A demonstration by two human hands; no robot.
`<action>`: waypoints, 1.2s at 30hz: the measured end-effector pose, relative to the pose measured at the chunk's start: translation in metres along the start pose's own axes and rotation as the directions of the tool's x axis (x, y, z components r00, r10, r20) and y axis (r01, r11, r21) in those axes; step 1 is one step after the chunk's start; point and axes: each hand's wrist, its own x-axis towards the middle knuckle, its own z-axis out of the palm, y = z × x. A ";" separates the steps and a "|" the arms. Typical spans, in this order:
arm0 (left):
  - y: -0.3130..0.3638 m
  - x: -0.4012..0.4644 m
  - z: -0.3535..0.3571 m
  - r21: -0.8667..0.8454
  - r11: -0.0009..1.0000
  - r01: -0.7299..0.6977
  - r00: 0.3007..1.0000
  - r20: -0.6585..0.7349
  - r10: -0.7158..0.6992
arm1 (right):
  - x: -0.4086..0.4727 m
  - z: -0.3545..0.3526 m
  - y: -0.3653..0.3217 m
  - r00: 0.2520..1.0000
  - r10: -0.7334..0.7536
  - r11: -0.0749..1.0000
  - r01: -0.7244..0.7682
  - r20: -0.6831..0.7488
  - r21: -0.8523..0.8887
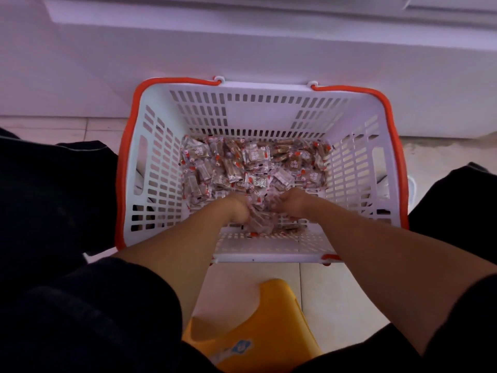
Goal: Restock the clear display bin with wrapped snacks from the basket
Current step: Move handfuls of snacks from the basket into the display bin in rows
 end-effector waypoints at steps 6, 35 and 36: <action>-0.008 -0.001 0.008 -0.058 0.994 -0.092 0.990 -0.111 0.085 | -0.004 0.004 0.004 0.999 -0.023 0.999 0.024 0.028 -0.021; -0.014 0.014 0.001 -0.758 0.648 -0.080 0.935 -0.282 -0.215 | 0.015 0.005 0.000 0.993 -0.082 0.927 0.045 -0.085 -0.371; -0.014 0.012 0.000 -0.777 0.626 -0.068 0.943 -0.255 -0.214 | 0.012 0.002 -0.001 0.994 -0.088 0.923 0.057 -0.066 -0.381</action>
